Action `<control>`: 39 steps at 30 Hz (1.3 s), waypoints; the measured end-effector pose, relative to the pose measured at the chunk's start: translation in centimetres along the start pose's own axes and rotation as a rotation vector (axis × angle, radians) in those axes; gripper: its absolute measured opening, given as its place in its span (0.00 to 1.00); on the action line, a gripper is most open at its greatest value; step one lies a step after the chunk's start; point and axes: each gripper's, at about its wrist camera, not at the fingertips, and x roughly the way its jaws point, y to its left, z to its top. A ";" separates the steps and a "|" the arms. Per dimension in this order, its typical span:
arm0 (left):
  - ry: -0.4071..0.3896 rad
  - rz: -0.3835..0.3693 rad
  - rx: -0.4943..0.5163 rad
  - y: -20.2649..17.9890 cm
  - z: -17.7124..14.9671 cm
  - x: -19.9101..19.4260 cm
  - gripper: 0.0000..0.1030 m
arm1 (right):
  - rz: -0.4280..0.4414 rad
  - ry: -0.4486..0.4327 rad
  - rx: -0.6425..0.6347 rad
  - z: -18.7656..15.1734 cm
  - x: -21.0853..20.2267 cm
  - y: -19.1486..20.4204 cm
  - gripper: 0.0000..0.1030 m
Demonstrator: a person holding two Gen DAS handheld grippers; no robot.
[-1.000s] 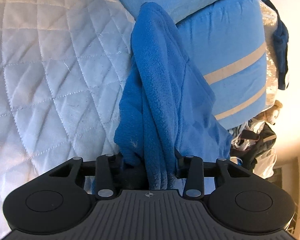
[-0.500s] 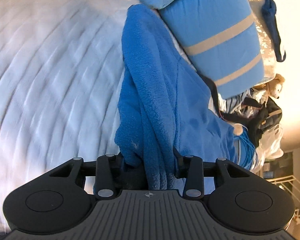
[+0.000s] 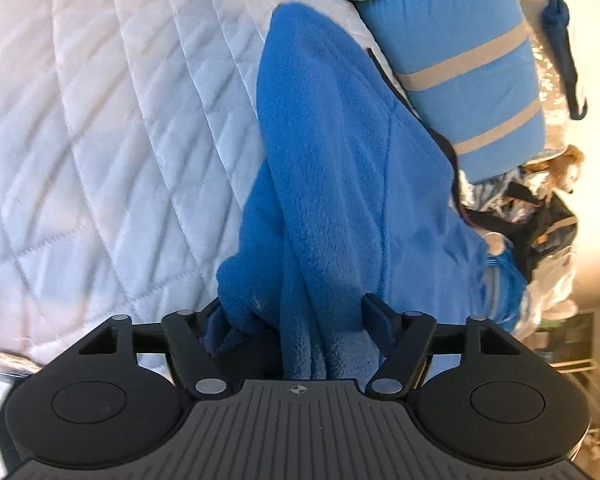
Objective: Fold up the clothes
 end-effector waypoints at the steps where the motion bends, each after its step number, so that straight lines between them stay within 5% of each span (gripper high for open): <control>1: -0.012 0.019 0.003 -0.2 0.1 -0.4 0.66 | -0.015 -0.013 -0.021 0.2 -0.3 0.3 1.00; 5: -0.093 0.105 0.043 -1.8 0.3 -2.0 0.65 | -0.092 -0.083 -0.101 1.0 -1.9 1.2 1.00; 9: -0.292 0.284 0.250 -6.2 0.1 -4.0 0.65 | -0.198 -0.176 -0.265 1.9 -2.8 3.6 1.00; 11: -0.341 0.303 0.340 -8.3 0.5 -4.1 0.64 | -0.247 -0.211 -0.376 2.3 -2.6 5.3 1.00; 13: -0.382 0.311 0.425 -10.3 0.8 -3.9 0.64 | -0.274 -0.243 -0.499 2.3 -2.1 7.3 0.90; 17: -0.375 0.329 0.593 -14.0 2.0 -0.4 0.64 | -0.270 -0.281 -0.702 2.6 0.8 11.5 0.55; 20: -0.363 0.364 0.684 -15.3 2.8 3.6 0.64 | -0.275 -0.250 -0.813 2.9 4.6 13.3 0.44; 25: -0.335 0.454 0.734 -13.8 3.8 9.3 0.64 | -0.400 -0.214 -0.817 4.8 10.3 10.9 0.23; 26: -0.354 0.454 0.749 -13.3 3.8 9.7 0.64 | -0.415 -0.215 -0.796 5.0 11.0 9.8 0.31; 32: -0.408 0.406 0.700 -11.6 4.7 9.7 0.67 | -0.369 -0.290 -0.682 4.9 11.6 4.9 0.21; 39: -0.415 0.437 0.714 -12.3 4.3 9.3 0.67 | -0.415 -0.282 -0.734 4.6 12.2 5.9 0.22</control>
